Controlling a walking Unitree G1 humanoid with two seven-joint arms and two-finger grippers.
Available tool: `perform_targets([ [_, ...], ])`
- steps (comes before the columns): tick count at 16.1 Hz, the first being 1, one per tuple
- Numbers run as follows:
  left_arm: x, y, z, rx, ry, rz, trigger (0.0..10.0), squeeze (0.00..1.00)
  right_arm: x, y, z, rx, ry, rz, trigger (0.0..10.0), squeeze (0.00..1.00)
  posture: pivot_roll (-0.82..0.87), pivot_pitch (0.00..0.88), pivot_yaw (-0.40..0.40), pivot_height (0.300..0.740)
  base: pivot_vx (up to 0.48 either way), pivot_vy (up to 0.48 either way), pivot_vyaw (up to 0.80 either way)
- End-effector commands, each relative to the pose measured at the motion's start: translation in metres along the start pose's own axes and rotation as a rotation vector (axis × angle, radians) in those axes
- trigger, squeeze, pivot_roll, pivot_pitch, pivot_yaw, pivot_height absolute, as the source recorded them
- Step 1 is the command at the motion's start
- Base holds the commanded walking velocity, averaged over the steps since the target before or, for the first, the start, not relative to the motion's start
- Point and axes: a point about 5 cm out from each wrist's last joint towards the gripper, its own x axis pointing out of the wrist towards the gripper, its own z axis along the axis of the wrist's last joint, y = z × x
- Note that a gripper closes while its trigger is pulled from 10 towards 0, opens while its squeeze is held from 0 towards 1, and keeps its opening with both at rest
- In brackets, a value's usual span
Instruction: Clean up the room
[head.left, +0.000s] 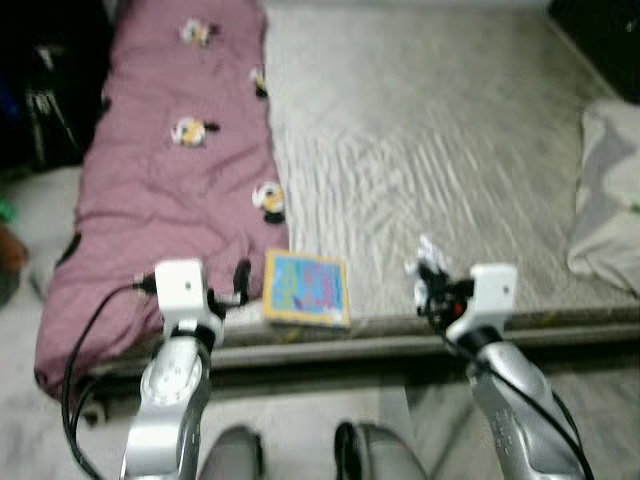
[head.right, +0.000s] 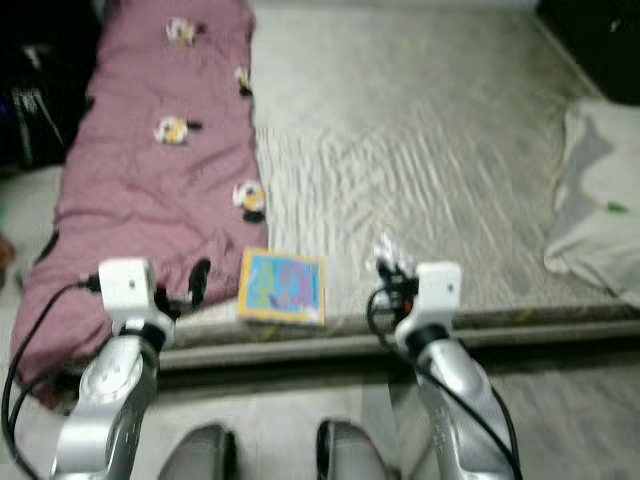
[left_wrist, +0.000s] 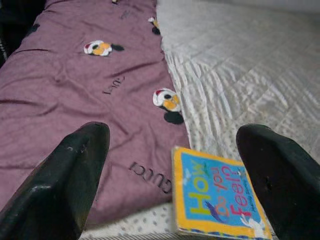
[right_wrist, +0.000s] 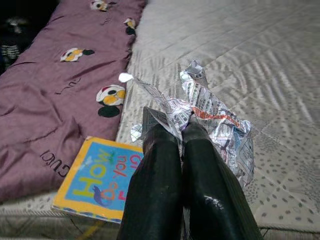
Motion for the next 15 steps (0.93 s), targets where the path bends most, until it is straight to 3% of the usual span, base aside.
perform_targets([
  [1,-0.0036,0.0083,-0.0044,0.008,0.019,0.031,10.0,0.00,0.0011,0.0030,0.0007,0.001,-0.006,0.007,10.0,0.00,0.00,0.188,-0.051,0.740,0.000,0.469,0.00],
  [13,-0.0004,0.0103,-0.0048,0.025,0.019,0.039,10.0,0.00,0.0059,0.0066,0.0013,-0.009,-0.026,0.024,10.0,0.00,0.01,0.175,-0.044,0.740,0.000,0.469,0.00],
  [15,-0.0010,0.0114,-0.0038,0.036,0.011,0.039,10.0,0.00,0.0063,0.0077,0.0014,-0.019,-0.028,0.032,10.0,0.00,0.01,0.174,-0.044,0.740,0.000,0.120,0.23],
])
